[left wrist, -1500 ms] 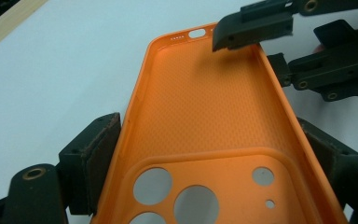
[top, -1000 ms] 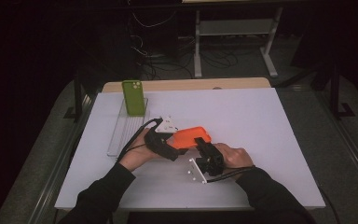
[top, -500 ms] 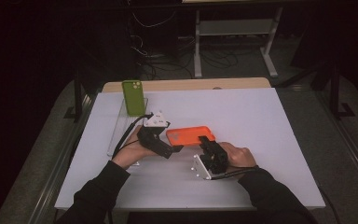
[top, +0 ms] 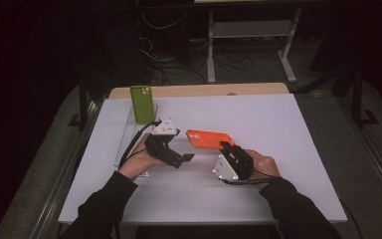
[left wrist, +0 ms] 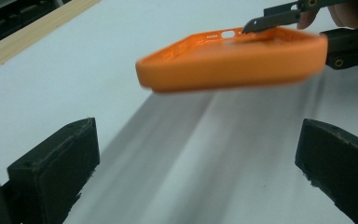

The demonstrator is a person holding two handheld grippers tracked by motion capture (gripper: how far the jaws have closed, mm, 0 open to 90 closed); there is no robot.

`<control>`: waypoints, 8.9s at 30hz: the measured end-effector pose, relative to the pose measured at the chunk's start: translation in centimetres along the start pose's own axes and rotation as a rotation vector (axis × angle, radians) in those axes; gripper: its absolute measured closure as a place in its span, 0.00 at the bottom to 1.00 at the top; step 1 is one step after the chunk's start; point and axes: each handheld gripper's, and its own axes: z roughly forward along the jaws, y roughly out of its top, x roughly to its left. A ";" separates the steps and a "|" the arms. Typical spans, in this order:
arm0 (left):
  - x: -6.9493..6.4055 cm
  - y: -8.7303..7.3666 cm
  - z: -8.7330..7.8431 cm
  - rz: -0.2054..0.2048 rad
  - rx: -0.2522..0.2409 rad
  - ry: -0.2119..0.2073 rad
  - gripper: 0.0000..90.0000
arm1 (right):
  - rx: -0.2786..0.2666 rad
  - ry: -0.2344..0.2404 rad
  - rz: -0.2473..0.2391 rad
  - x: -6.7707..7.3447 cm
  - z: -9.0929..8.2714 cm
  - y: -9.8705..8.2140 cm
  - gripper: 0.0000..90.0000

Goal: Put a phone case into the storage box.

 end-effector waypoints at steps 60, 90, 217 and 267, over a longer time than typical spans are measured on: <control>0.0 3.1 1.1 -0.190 -0.158 0.040 0.00 | -0.036 0.480 1.030 -4.0 1.4 -1.5 0.87; -0.2 3.3 2.4 -0.225 -0.209 0.031 0.04 | -0.084 0.531 0.971 -2.6 1.6 1.0 0.87; 16.4 -0.3 -1.4 -0.461 0.036 0.781 0.01 | 0.117 0.489 0.950 -3.2 -3.7 -10.9 0.00; 1.9 -3.6 -8.7 -0.155 -0.122 0.156 0.00 | 0.048 0.499 0.950 -3.9 -4.7 -10.7 0.00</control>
